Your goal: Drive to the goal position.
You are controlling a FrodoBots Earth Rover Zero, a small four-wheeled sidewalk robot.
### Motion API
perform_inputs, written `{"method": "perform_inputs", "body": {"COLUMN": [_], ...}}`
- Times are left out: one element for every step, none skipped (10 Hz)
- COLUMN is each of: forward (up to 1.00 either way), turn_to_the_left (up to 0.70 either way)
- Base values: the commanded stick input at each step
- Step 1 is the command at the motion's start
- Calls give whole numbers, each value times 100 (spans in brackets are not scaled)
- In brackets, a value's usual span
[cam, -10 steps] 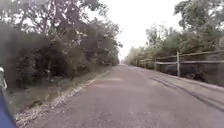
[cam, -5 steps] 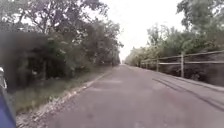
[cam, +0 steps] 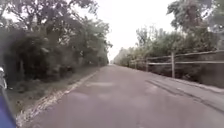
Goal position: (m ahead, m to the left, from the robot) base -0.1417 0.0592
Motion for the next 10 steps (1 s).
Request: {"method": "perform_inputs", "body": {"forward": [70,70,70,70,70,70,70,70,70,70], "turn_to_the_left": [0,0,0,0,0,0,0,0,0,0]}}
